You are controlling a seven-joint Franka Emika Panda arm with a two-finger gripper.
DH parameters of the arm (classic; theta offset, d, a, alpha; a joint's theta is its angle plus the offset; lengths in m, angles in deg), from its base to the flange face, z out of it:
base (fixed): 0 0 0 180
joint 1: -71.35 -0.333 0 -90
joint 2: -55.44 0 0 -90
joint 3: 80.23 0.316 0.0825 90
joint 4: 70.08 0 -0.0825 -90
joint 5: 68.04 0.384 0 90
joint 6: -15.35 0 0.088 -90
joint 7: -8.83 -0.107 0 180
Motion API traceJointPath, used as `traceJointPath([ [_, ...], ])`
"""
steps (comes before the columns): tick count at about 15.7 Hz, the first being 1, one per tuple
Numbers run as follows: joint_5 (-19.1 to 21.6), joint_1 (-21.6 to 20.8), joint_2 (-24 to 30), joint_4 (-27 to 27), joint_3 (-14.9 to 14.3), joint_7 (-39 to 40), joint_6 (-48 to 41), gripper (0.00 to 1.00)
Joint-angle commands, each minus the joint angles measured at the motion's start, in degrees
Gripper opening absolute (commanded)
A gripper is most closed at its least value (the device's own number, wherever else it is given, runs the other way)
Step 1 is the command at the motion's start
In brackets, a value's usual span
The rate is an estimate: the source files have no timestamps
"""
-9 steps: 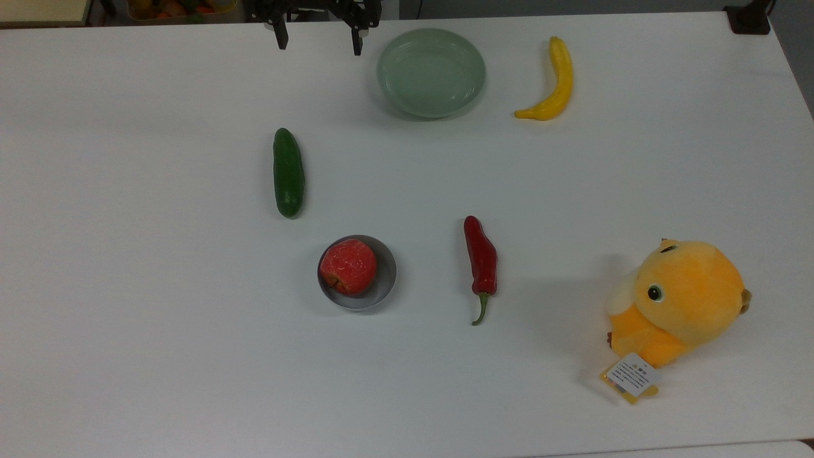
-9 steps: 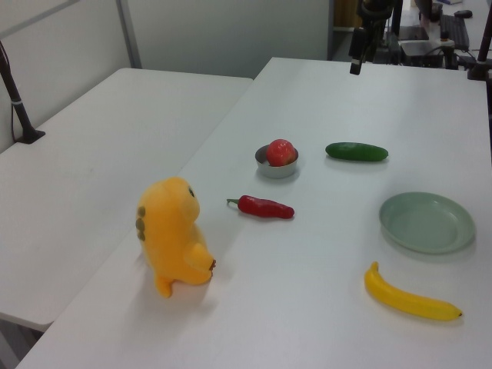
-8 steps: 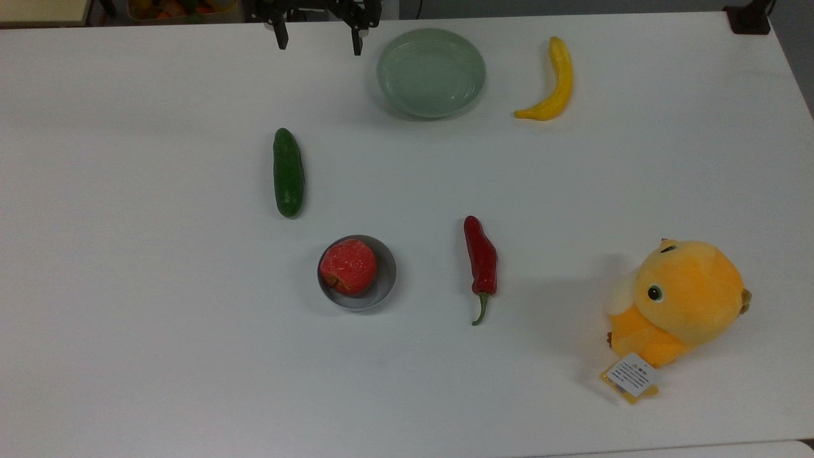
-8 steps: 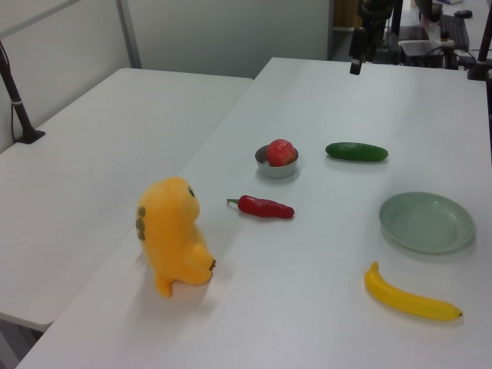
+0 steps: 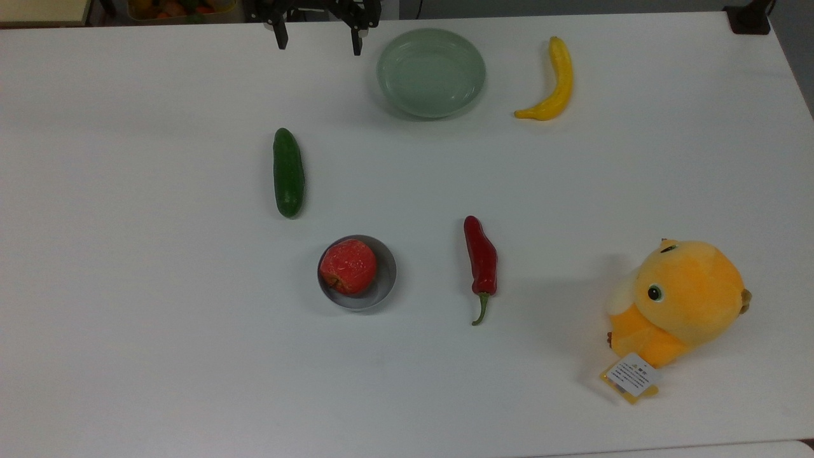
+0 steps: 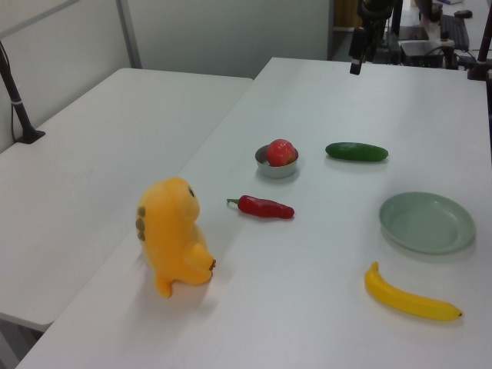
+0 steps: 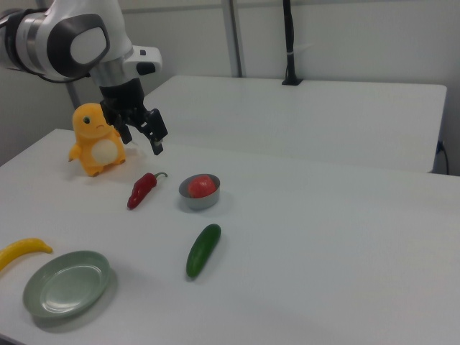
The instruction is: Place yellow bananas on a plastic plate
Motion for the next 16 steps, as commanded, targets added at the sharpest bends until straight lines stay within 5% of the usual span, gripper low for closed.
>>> traceJointPath([
  [1,1.5,0.4,0.2,0.6,0.0,0.5,-2.0,1.0],
  [11,1.7,0.2,0.0,-0.3,0.2,0.0,1.0,1.0],
  [16,6.3,-0.8,2.5,-4.6,0.4,-2.7,4.5,1.0],
])
